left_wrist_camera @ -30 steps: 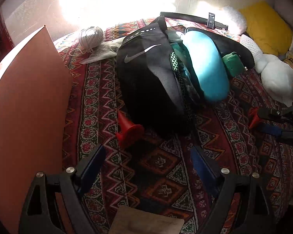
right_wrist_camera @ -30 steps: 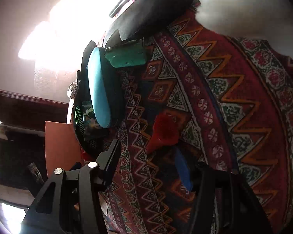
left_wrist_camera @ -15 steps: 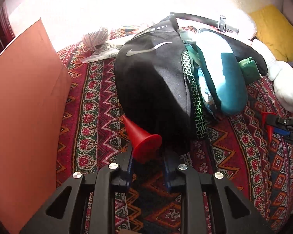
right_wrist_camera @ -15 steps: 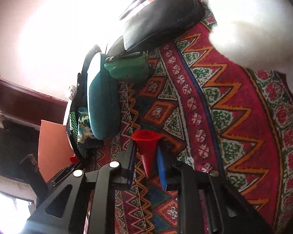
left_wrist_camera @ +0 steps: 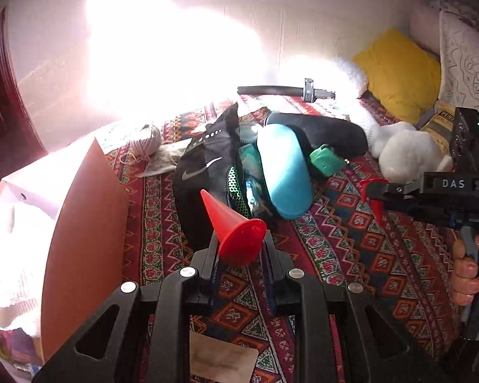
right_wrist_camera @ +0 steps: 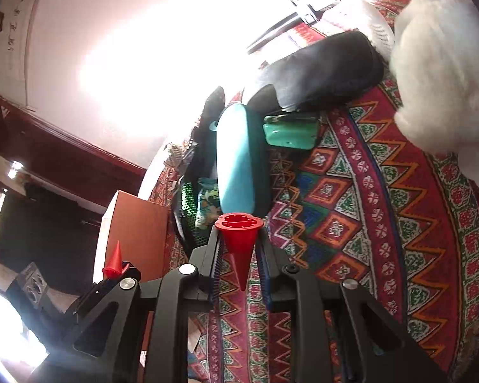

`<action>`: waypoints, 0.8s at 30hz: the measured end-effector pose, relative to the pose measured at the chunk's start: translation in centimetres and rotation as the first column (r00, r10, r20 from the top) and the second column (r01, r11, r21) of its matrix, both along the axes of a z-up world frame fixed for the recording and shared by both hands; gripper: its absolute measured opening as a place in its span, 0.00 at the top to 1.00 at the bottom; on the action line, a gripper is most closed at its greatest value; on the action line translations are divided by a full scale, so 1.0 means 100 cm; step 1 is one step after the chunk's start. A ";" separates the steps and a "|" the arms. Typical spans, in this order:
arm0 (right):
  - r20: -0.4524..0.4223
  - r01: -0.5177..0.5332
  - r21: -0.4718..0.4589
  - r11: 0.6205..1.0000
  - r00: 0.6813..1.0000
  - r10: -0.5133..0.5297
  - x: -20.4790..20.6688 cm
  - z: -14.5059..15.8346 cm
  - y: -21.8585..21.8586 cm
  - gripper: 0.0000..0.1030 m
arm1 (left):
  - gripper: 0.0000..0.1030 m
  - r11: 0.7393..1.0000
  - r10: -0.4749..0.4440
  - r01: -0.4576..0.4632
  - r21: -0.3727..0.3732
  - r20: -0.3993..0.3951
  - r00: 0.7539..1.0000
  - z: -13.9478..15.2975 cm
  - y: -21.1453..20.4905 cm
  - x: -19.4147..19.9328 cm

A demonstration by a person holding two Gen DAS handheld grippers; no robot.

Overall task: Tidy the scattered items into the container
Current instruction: 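Carry both red cones over the box and open both grippers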

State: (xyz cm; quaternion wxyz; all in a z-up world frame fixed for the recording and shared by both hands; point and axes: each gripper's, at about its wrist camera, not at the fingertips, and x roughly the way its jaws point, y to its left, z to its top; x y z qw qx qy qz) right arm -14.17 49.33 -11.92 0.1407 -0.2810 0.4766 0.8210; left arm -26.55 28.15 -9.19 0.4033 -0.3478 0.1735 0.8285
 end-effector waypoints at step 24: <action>-0.006 -0.429 0.360 0.828 0.887 0.462 -0.180 0.118 -0.279 0.56 | 0.46 0.915 0.400 -0.392 0.095 -0.094 0.912 0.053 -0.240 -0.089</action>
